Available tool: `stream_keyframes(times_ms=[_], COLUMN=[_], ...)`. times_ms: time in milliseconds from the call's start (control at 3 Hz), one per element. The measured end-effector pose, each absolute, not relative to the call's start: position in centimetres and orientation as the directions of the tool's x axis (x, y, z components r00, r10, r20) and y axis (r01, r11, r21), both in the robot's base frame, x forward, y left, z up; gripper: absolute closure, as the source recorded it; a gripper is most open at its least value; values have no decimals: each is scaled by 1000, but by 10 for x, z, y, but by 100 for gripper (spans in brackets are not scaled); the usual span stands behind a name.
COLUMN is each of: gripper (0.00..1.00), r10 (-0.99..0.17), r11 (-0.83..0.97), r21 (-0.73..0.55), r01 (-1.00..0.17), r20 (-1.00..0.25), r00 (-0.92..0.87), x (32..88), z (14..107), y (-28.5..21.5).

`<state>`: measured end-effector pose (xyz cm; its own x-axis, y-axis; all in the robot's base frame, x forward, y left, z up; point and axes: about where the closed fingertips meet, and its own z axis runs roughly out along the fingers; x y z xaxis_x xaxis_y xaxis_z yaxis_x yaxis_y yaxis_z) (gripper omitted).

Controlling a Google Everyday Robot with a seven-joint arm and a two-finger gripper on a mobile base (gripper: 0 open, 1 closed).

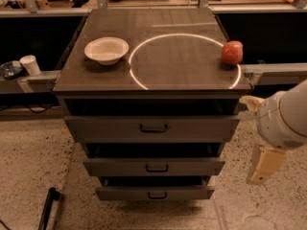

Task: Open top drawer

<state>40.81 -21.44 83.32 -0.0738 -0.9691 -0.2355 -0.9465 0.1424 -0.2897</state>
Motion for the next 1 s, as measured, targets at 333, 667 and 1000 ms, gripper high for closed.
stream_keyframes(times_ms=[333, 667, 1000], gripper=[0, 0, 0], r10=[-976, -982, -980], r11=[136, 106, 85], r21=[-367, -333, -299], r01=[-920, -937, -950], r20=[-211, -184, -197], r00=[-60, -46, -26], x=[413, 418, 410], z=[828, 815, 781], y=[-215, -205, -197])
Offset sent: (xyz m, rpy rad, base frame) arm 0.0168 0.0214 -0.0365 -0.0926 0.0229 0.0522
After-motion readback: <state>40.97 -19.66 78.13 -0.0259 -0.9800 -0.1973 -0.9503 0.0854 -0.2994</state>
